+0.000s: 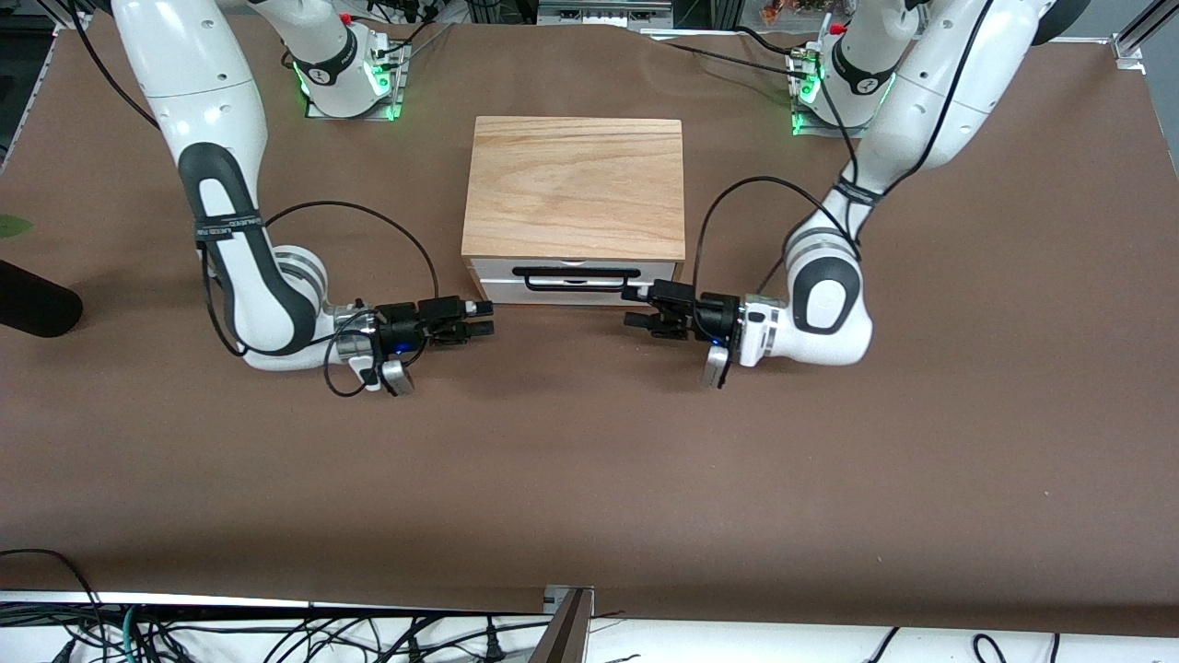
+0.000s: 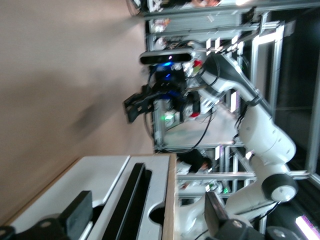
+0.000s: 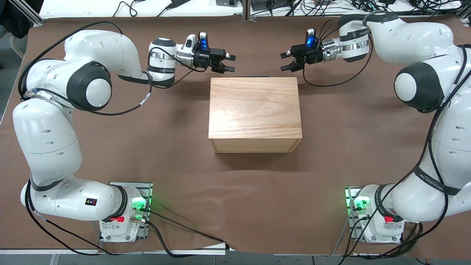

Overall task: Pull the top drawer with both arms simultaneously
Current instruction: 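Close the left gripper and the right gripper on the black handle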

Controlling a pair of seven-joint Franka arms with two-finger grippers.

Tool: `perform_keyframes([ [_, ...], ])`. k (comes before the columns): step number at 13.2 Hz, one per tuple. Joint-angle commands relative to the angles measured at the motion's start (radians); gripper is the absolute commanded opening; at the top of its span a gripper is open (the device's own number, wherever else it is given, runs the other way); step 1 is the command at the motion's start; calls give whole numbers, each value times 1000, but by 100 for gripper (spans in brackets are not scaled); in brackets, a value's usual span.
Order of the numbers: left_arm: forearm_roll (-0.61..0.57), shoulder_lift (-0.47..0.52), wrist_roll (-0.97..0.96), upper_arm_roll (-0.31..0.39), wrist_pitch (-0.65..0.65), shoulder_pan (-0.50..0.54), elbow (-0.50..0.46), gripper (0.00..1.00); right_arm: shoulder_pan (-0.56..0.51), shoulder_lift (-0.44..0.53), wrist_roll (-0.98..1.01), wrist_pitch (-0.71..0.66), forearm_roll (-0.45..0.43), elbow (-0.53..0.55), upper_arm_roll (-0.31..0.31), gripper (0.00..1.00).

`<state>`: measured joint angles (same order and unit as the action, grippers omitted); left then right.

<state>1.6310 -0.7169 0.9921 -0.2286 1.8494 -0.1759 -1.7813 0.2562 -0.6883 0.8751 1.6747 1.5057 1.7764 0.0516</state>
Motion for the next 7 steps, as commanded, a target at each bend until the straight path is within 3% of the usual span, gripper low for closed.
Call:
perform_keyframes([
  [1,101,7,86,2,7,-34,-44,82,23,21,109,-12,25,75,2,100],
  [5,73,5,62,8,5,-27,-46,80,25,21,173,-21,74,140,-56,100],
  [7,-52,8,-1,12,2,5,-40,80,38,21,173,-12,103,140,-68,100],
])
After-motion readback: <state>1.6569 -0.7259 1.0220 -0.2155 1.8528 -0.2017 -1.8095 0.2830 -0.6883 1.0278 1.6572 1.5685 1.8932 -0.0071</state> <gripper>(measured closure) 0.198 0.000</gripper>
